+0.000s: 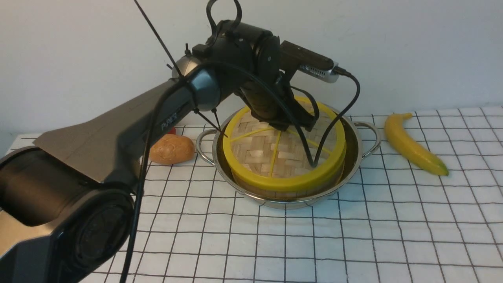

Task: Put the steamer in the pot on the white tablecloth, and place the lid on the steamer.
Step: 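Place the yellow bamboo steamer lid onto the steamer in the pot with the left gripper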

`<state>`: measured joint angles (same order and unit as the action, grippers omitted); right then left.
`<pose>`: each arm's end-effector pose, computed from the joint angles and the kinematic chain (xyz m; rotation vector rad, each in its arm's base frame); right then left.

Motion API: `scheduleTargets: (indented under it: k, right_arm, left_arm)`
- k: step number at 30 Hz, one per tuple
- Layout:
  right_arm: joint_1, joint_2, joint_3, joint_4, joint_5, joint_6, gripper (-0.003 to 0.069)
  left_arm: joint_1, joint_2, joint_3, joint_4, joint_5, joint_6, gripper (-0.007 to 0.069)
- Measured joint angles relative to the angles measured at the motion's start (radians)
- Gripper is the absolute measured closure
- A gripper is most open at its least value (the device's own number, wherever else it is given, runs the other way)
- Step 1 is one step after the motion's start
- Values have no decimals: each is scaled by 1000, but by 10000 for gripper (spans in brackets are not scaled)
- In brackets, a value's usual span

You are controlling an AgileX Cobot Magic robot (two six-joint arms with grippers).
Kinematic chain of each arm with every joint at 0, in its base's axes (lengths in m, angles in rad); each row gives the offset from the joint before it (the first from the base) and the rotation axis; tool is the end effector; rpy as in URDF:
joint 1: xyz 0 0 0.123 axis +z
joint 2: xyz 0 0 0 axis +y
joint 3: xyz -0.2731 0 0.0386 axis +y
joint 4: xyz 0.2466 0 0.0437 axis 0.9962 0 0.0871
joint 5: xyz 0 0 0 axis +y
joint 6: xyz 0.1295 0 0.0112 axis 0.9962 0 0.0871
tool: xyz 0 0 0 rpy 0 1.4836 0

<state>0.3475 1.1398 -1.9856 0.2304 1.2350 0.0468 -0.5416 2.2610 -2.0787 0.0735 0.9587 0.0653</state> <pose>0.1533 0.0854 0.5640 -0.3619 1.8559 0.5267 0.4481 -0.2605 0.1945 0.8164 2.4917 -0.0726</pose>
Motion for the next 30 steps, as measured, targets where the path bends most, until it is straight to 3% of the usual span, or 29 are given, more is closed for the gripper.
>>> scheduleTargets:
  k: [30]
  right_arm:
    - [0,0,0,0,0,0,242]
  left_arm:
    - [-34,14,-3,64,-55,-4,508]
